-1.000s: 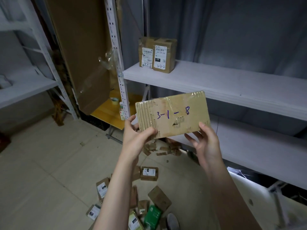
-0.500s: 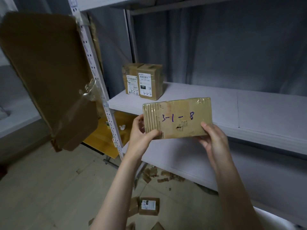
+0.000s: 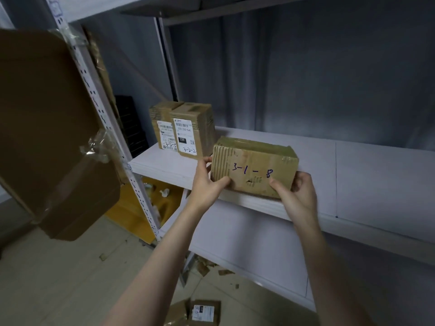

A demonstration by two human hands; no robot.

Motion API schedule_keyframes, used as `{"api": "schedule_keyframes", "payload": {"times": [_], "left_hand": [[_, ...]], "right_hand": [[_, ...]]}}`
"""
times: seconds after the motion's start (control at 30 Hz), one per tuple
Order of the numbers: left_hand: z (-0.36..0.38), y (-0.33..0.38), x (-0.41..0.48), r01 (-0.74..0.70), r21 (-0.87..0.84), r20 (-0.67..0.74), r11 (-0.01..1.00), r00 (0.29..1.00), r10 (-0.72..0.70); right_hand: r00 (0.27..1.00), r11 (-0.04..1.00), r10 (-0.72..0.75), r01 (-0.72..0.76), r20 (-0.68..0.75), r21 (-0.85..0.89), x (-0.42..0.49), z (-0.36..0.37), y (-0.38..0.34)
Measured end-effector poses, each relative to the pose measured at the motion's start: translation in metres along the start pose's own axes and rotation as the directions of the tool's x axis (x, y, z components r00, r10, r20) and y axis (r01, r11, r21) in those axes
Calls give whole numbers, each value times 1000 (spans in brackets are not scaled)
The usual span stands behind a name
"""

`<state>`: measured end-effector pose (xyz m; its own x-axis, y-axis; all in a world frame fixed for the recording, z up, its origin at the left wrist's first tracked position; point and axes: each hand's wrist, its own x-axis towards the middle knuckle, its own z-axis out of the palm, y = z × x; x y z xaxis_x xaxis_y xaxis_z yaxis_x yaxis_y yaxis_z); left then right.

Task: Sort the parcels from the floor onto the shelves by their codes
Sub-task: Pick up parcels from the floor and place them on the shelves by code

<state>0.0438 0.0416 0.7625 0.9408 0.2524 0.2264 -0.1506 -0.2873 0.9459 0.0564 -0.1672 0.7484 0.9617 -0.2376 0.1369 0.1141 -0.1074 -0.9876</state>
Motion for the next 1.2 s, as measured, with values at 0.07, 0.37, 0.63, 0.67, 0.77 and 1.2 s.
{"api": "schedule_keyframes", "payload": {"times": [0.07,0.37,0.63,0.67,0.77,1.2], "left_hand": [[7,-16,14,2,49,-64,999,998,1],[25,-59,41,40,201,-298,979,954,22],[19,-62,76,74,328,-238,942,971,7],[18,-62,81,80,356,-219,931,976,0],[16,-68,97,131,422,-175,897,983,-61],[0,-79,118,122,676,-79,727,993,-92]], "right_hand": [[998,983,-50,44,-29,-180,10,8,6],[953,914,-285,236,-107,-332,36,50,29],[890,854,-427,338,-161,-396,42,84,25],[894,849,-423,335,-147,-409,44,87,25],[911,846,-400,323,-103,-424,47,94,29],[917,760,-397,356,44,-543,55,100,40]]}}
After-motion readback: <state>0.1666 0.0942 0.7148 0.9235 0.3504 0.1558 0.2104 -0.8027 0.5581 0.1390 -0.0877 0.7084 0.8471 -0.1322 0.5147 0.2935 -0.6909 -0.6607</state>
